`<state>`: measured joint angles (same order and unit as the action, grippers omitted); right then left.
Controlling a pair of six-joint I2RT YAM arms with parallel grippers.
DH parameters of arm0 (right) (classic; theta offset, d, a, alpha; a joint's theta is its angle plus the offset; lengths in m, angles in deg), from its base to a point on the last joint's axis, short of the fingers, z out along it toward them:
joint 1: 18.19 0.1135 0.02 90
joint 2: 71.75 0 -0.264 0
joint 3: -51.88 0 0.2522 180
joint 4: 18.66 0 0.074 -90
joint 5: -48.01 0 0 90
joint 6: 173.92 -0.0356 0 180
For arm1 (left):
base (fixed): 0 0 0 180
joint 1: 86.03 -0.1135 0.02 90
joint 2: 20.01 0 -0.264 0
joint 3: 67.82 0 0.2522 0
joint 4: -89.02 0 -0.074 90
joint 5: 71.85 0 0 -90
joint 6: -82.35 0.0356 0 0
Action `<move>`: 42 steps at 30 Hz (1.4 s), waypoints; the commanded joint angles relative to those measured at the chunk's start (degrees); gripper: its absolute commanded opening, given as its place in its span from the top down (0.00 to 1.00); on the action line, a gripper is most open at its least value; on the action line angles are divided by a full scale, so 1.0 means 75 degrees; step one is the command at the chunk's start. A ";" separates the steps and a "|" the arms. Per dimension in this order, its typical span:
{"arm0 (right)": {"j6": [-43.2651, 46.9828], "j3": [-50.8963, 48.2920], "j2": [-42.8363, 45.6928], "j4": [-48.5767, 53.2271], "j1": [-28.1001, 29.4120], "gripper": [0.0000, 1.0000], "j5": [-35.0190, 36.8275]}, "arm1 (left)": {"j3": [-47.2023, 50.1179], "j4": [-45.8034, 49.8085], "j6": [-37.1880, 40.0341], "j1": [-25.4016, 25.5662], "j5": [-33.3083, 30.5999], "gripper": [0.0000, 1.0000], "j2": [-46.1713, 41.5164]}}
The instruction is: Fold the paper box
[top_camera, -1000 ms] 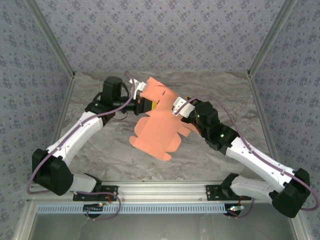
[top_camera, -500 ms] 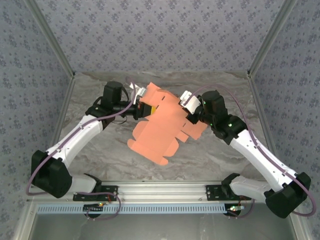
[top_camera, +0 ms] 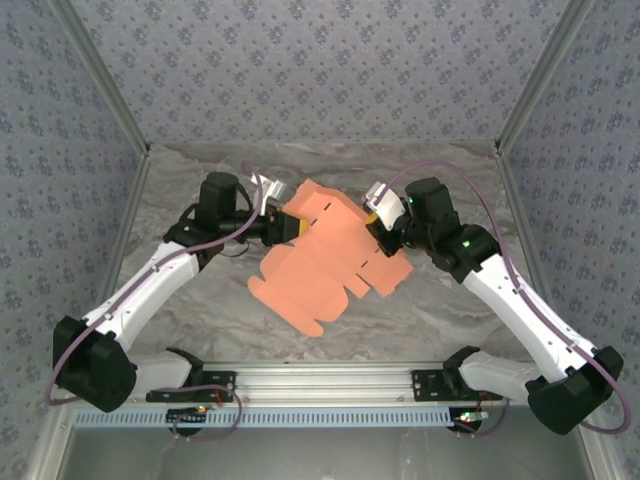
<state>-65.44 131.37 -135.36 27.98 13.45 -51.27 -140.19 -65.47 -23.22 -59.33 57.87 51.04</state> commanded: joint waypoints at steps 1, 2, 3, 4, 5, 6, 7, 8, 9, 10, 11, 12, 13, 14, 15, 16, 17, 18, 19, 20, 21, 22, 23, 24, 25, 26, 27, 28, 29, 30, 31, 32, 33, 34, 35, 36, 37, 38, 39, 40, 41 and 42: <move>-0.0611 0.0280 0.0240 0.0642 -0.0087 1.00 -0.0253 | 0.0063 0.0730 0.0026 -0.0012 -0.1504 0.52 -0.0425; -0.0695 0.0278 0.0248 0.0731 -0.0115 1.00 -0.0312 | 0.0112 0.0971 0.0004 -0.0017 -0.2200 0.48 -0.0564; -0.0778 0.0261 0.0267 0.0781 -0.0132 1.00 -0.0402 | 0.0177 0.1157 -0.0018 -0.0017 -0.2886 0.44 -0.0719; -0.0836 0.0214 0.0260 0.0808 -0.0130 1.00 -0.0449 | 0.0261 0.1271 -0.0030 -0.0016 -0.3378 0.41 -0.0849; -0.0897 0.0183 0.0247 0.0831 -0.0142 1.00 -0.0465 | 0.0382 0.1334 -0.0062 -0.0009 -0.3818 0.39 -0.1005; -0.0939 0.0163 0.0213 0.0890 -0.0141 1.00 -0.0416 | 0.0510 0.1342 -0.0099 -0.0011 -0.4082 0.37 -0.1163; -0.0963 0.0150 0.0170 0.0945 -0.0157 1.00 -0.0387 | 0.0650 0.1286 -0.0169 0.0002 -0.4211 0.36 -0.1303; -0.0973 0.0142 0.0131 0.0979 -0.0168 1.00 -0.0355 | 0.0760 0.1222 -0.0279 -0.0003 -0.4237 0.35 -0.1406; -0.1000 0.0142 0.0081 0.0982 -0.0184 1.00 -0.0322 | 0.0884 0.1102 -0.0395 0.0013 -0.4155 0.34 -0.1513; -0.1022 0.0174 0.0019 0.1022 -0.0217 1.00 -0.0310 | 0.1035 0.0934 -0.0480 0.0042 -0.3950 0.34 -0.1605; -0.1049 0.0234 -0.0051 0.1060 -0.0242 1.00 -0.0294 | 0.1154 0.0765 -0.0522 0.0097 -0.3745 0.34 -0.1670; -0.1082 0.0278 -0.0126 0.1120 -0.0278 1.00 -0.0273 | 0.1310 0.0529 -0.0563 0.0167 -0.3519 0.34 -0.1740; -0.1120 0.0281 -0.0189 0.1179 -0.0301 1.00 -0.0225 | 0.1441 0.0321 -0.0578 0.0267 -0.3387 0.34 -0.1798; -0.1177 0.0580 -0.0261 0.1236 -0.0326 1.00 -0.0172 | 0.1608 0.0053 -0.0573 0.0405 -0.3215 0.34 -0.1847; -0.1267 0.0637 -0.0322 0.1262 -0.0356 1.00 -0.0104 | 0.1749 -0.0219 -0.0557 0.0535 -0.3042 0.34 -0.1883; -0.1345 0.0677 -0.0373 0.1290 -0.0383 1.00 -0.0059 | 0.1851 -0.0423 -0.0512 0.0674 -0.2891 0.34 -0.1878; -0.1410 0.0728 -0.0427 0.1309 -0.0415 1.00 -0.0029 | 0.1900 -0.0597 -0.0435 0.0856 -0.2766 0.34 -0.1848; -0.1458 0.0770 -0.0475 0.1371 -0.0439 1.00 -0.0012 | 0.1943 -0.0733 -0.0350 0.1044 -0.2719 0.34 -0.1787; -0.1508 0.0793 -0.0504 0.1398 -0.0473 1.00 0.0008 | 0.1957 -0.0852 -0.0250 0.1240 -0.2697 0.33 -0.1705; -0.1532 0.0817 -0.0552 0.1436 -0.0500 1.00 0.0047 | 0.1964 -0.0995 -0.0146 0.1443 -0.2695 0.32 -0.1569; -0.1539 0.0826 -0.0585 0.1460 -0.0530 1.00 0.0065 | 0.1957 -0.1133 -0.0045 0.1623 -0.2704 0.32 -0.1387; -0.1550 0.0838 -0.0605 0.1474 -0.0549 1.00 0.0072 | 0.1900 -0.1226 0.0048 0.1767 -0.2707 0.32 -0.1196; -0.1551 0.0844 -0.0643 0.1485 -0.0587 1.00 0.0082 | 0.1843 -0.1369 0.0142 0.1923 -0.2695 0.32 -0.0943; -0.1553 0.0870 -0.0679 0.1504 -0.0619 1.00 0.0083 | 0.1786 -0.1540 0.0231 0.2060 -0.2733 0.33 -0.0684; -0.1562 0.0890 -0.0727 0.1523 -0.0644 1.00 0.0089 | 0.1726 -0.1677 0.0298 0.2164 -0.2769 0.33 -0.0457; -0.1571 0.0904 -0.0778 0.1536 -0.0686 1.00 0.0089 | 0.1645 -0.1863 0.0371 0.2245 -0.2799 0.34 -0.0161; -0.1574 0.0904 -0.0835 0.1528 -0.0732 1.00 0.0078 | 0.1559 -0.2067 0.0447 0.2325 -0.2812 0.36 0.0139; -0.1579 0.0919 -0.0893 0.1533 -0.0776 1.00 0.0067 | 0.1480 -0.2168 0.0533 0.2366 -0.2832 0.38 0.0378; -0.1579 0.0920 -0.0956 0.1524 -0.0834 1.00 0.0065 | 0.1359 -0.2232 0.0633 0.2406 -0.2886 0.39 0.0666; -0.1574 0.0924 -0.1034 0.1509 -0.0887 1.00 0.0063 | 0.1222 -0.2277 0.0735 0.2429 -0.2929 0.40 0.0949; -0.1578 0.0932 -0.1104 0.1498 -0.0936 1.00 0.0055 | 0.1090 -0.2270 0.0815 0.2442 -0.2937 0.41 0.1152; -0.1577 0.0930 -0.1174 0.1477 -0.0966 1.00 0.0037 | 0.0939 -0.2248 0.0902 0.2443 -0.2943 0.42 0.1392; -0.1571 0.0934 -0.1244 0.1454 -0.1001 1.00 0.0013 | 0.0811 -0.2274 0.0976 0.2452 -0.2946 0.43 0.1586; -0.1558 0.0939 -0.1306 0.1449 -0.1023 1.00 -0.0004 | 0.0734 -0.2316 0.1036 0.2453 -0.2914 0.43 0.1752; -0.1539 0.0958 -0.1379 0.1449 -0.1040 1.00 -0.0006 | 0.0658 -0.2398 0.1127 0.2467 -0.2855 0.43 0.1940; -0.1527 0.0961 -0.1456 0.1439 -0.1065 1.00 -0.0005 | 0.0564 -0.2472 0.1189 0.2467 -0.2806 0.43 0.2143; -0.1494 0.0965 -0.1509 0.1428 -0.1086 1.00 -0.0008 | 0.0474 -0.2518 0.1248 0.2467 -0.2751 0.44 0.2313; -0.1493 0.0965 -0.1596 0.1407 -0.1119 1.00 -0.0005 | 0.0332 -0.2550 0.1299 0.2464 -0.2719 0.47 0.2546; -0.1471 0.0973 -0.1666 0.1399 -0.1145 1.00 0.0001 | 0.0174 -0.2518 0.1325 0.2464 -0.2679 0.50 0.2799; -0.1469 0.0979 -0.1725 0.1404 -0.1179 1.00 0.0023 | 0.0056 -0.2512 0.1315 0.2455 -0.2633 0.51 0.2992; -0.1474 0.0974 -0.1780 0.1396 -0.1213 1.00 0.0036 | -0.0086 -0.2498 0.1300 0.2440 -0.2584 0.53 0.3206; -0.1484 0.0974 -0.1833 0.1388 -0.1252 1.00 0.0050 | -0.0212 -0.2492 0.1296 0.2445 -0.2514 0.54 0.3400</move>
<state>-76.02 136.73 -148.26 37.75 4.88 -51.20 -138.77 -82.61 -15.05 -41.23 36.98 73.64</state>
